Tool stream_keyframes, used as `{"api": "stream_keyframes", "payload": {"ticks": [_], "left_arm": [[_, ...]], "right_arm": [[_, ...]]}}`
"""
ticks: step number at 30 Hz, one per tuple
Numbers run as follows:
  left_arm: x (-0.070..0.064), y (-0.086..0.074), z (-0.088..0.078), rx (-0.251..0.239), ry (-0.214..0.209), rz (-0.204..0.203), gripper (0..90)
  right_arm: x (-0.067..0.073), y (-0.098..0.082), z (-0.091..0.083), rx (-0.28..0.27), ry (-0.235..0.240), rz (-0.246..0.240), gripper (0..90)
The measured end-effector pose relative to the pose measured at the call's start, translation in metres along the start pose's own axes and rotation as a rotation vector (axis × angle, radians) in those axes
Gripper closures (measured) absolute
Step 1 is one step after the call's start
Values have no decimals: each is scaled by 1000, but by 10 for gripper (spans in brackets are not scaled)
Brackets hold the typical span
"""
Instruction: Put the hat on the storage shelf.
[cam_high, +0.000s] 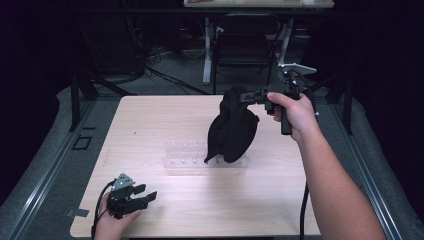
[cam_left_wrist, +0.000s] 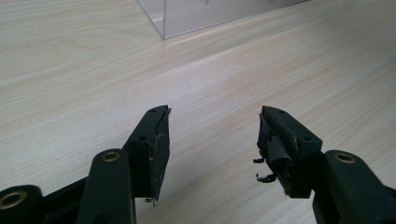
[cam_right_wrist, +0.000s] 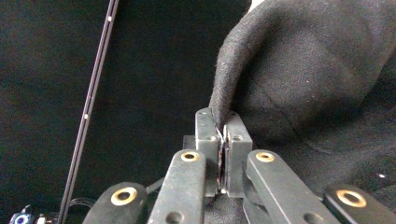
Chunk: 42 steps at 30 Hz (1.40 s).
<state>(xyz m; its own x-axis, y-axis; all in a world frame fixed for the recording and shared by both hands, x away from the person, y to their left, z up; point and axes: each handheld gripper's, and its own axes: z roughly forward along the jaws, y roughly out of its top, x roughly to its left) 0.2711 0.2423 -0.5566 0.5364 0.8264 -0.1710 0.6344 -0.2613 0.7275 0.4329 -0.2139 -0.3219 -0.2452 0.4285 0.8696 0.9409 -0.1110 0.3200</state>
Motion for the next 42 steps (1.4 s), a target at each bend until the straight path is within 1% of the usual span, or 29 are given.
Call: {"api": "stream_keyframes", "payload": {"ticks": [1,3,4,5,6,9,11,12,13,14,15,17,22,24,25,27,31,35,36,42], "left_arm": [[0,0,0,-3,-1,-1,437],[-1,-1,0,-4,0,2,434],[-1,-1,0,-7,1,2,434],[-1,-1,-1,8,-1,9,432],[-2,-1,0,-9,3,3,430],[-3,-1,0,-15,4,-2,426],[-3,0,-2,-17,2,7,427],[-4,2,-1,-31,2,4,428],[-5,3,-2,-34,0,9,431],[-6,5,-2,-51,1,10,432],[-6,6,-2,-57,-6,15,435],[-9,10,-2,-70,-12,23,443],[-15,20,0,-66,-24,44,454],[-19,24,1,-65,-23,62,460],[-20,26,1,-65,-29,71,460],[-25,32,3,-71,-32,91,460],[-33,45,6,-89,-39,108,459],[-39,57,9,-98,-41,120,459],[-41,60,10,-100,-45,116,459],[-49,76,12,-109,-47,141,459]], "right_arm": [[0,0,1,-1,0,0,876],[-1,1,4,11,-23,-6,876],[-1,1,4,11,-23,-6,876],[-1,1,5,16,-26,-5,876],[-2,1,6,14,-25,-3,875],[-1,1,8,17,-20,0,875],[-1,2,10,20,-13,-2,874],[-1,2,11,21,-11,-4,873],[0,2,13,18,-5,-1,872],[1,1,15,19,0,-4,871],[1,1,17,21,4,-4,870],[2,1,21,23,16,-5,869],[6,0,31,25,36,-3,868],[8,0,36,27,44,-8,867],[10,-1,38,31,47,-10,865],[12,-1,43,31,54,-8,864],[15,0,51,40,66,-14,862],[16,0,54,41,72,-10,862],[17,0,55,40,74,-10,863],[17,0,56,36,71,-11,863]]}}
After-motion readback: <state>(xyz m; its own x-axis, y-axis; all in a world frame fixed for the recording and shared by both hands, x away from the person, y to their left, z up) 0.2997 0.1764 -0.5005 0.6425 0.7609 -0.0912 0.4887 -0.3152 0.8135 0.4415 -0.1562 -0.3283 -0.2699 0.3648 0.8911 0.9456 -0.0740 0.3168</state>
